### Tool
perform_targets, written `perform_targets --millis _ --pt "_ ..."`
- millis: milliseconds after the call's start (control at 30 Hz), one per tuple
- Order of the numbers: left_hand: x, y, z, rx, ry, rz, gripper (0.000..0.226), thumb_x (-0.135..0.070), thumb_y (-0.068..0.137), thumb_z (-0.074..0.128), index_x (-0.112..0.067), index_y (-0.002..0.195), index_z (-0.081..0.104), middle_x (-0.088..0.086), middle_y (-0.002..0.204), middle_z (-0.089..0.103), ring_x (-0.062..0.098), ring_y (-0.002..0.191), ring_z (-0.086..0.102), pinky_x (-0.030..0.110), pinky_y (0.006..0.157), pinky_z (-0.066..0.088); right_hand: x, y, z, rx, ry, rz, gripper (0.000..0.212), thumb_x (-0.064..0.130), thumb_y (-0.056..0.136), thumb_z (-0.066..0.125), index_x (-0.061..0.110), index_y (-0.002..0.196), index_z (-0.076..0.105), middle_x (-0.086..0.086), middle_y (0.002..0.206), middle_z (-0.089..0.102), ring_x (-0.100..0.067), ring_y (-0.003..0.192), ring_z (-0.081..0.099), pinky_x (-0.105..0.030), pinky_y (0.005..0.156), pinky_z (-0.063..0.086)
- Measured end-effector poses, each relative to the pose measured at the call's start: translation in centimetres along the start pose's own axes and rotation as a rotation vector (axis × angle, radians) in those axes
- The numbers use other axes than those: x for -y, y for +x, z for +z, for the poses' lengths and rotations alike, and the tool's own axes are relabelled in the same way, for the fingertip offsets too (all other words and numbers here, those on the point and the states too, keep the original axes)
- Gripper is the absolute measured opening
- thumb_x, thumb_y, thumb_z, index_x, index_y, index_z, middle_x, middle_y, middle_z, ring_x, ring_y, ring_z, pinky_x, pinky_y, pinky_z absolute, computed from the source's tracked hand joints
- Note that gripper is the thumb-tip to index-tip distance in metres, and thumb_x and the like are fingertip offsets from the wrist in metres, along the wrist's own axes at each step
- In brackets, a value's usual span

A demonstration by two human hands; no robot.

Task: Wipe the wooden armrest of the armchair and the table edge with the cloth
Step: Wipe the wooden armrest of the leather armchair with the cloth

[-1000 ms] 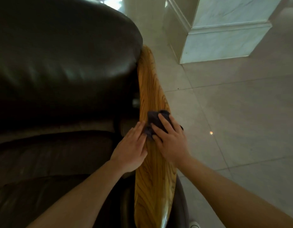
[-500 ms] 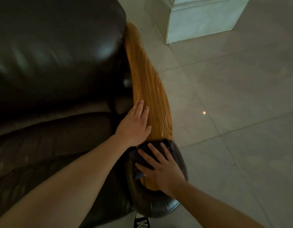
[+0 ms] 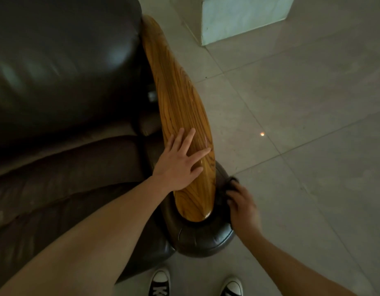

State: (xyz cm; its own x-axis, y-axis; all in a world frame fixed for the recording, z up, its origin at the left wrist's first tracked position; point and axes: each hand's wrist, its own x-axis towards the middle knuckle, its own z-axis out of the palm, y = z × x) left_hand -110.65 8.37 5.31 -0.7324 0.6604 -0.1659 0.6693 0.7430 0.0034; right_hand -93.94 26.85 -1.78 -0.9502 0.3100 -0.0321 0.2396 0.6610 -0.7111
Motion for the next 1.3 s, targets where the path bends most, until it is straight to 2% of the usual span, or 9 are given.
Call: perform_targets --millis 67,100,200,367,733,933,1100,1200,1300 --pt "0.1 -0.1 -0.1 -0.003 0.029 0.007 0.062 -0.066 0.097 0.023 -0.050 0.154 0.005 0.012 0.164 -0.023 0.039 0.149 -0.020 0.059 0.120 0.003 2.3 1.9 1.3 -0.109 0.271 0.375 0.030 0.011 0.090 0.062 0.019 0.119 0.067 0.000 0.136 0.057 -0.024 0.123 0.054 -0.032 0.098 0.043" --pt "0.2 -0.1 -0.1 -0.002 0.045 0.018 0.063 -0.067 0.097 0.023 -0.049 0.154 0.005 0.013 0.164 -0.023 0.040 0.149 -0.019 0.059 0.120 0.004 3.3 2.4 1.9 -0.126 0.363 0.431 0.032 0.014 0.091 0.061 0.021 0.122 0.065 0.002 0.134 0.058 -0.021 0.121 0.055 -0.035 0.099 0.044" --pt "0.4 -0.2 -0.3 0.004 0.032 0.031 0.063 -0.067 0.097 0.025 -0.049 0.154 0.005 0.013 0.164 -0.024 0.040 0.149 -0.020 0.059 0.120 0.002 5.6 0.6 3.2 -0.125 0.428 0.442 0.037 0.016 0.093 0.058 0.025 0.129 0.060 0.004 0.134 0.057 -0.016 0.123 0.051 -0.038 0.104 0.042" --pt "0.2 -0.2 -0.4 0.020 0.014 0.022 0.064 -0.067 0.096 0.024 -0.049 0.154 0.004 0.013 0.163 -0.026 0.041 0.148 -0.022 0.059 0.120 -0.003 6.2 -5.7 5.3 -0.141 0.174 0.331 0.042 0.009 0.093 0.056 0.020 0.134 0.056 0.001 0.144 0.047 -0.018 0.131 0.044 -0.033 0.104 0.039" --pt "1.2 -0.6 0.2 -0.003 0.010 0.085 0.062 -0.062 0.099 0.022 -0.048 0.154 -0.002 0.013 0.163 -0.026 0.039 0.148 -0.023 0.057 0.120 -0.003 13.1 -8.0 9.3 -0.436 0.421 0.701 0.042 0.003 0.088 0.060 0.022 0.125 0.060 -0.001 0.134 0.049 -0.022 0.129 0.043 -0.044 0.104 0.040" --pt "2.1 -0.6 -0.2 0.002 -0.173 0.091 0.056 -0.051 0.103 0.020 -0.044 0.156 0.002 0.001 0.166 -0.019 0.024 0.149 -0.024 0.047 0.122 -0.007 12.2 -7.2 6.9 -0.373 0.320 0.496 0.045 0.006 0.085 0.065 0.025 0.126 0.061 0.004 0.129 0.053 -0.018 0.123 0.049 -0.037 0.099 0.044" --pt "2.4 -0.6 -0.5 -0.023 -0.357 0.073 0.055 -0.048 0.103 0.019 -0.037 0.157 0.015 -0.007 0.167 -0.007 0.013 0.150 -0.018 0.037 0.121 -0.011 12.9 -0.5 6.7 -0.188 -0.059 -0.068 0.038 0.020 0.088 0.069 0.021 0.126 0.064 -0.003 0.137 0.056 -0.028 0.131 0.042 -0.048 0.107 0.039" --pt "2.8 -0.4 -1.0 -0.040 -0.626 0.010 0.060 -0.049 0.101 0.019 -0.029 0.158 0.019 -0.010 0.167 0.009 0.004 0.150 -0.006 0.036 0.123 -0.003 12.4 3.9 5.9 -0.068 -0.316 -0.199 0.055 0.039 0.089 0.062 0.029 0.141 0.046 0.004 0.151 0.039 -0.027 0.142 0.027 -0.054 0.108 0.032" --pt "3.4 -0.5 -1.1 -0.052 -0.729 0.004 0.062 -0.050 0.101 0.022 -0.026 0.158 0.019 -0.008 0.167 0.013 -0.001 0.148 0.001 0.036 0.124 0.008 12.1 7.4 5.4 -0.046 -0.385 -0.186 0.062 0.040 0.090 0.055 0.033 0.147 0.031 0.006 0.158 0.025 -0.027 0.146 0.014 -0.061 0.109 0.028"
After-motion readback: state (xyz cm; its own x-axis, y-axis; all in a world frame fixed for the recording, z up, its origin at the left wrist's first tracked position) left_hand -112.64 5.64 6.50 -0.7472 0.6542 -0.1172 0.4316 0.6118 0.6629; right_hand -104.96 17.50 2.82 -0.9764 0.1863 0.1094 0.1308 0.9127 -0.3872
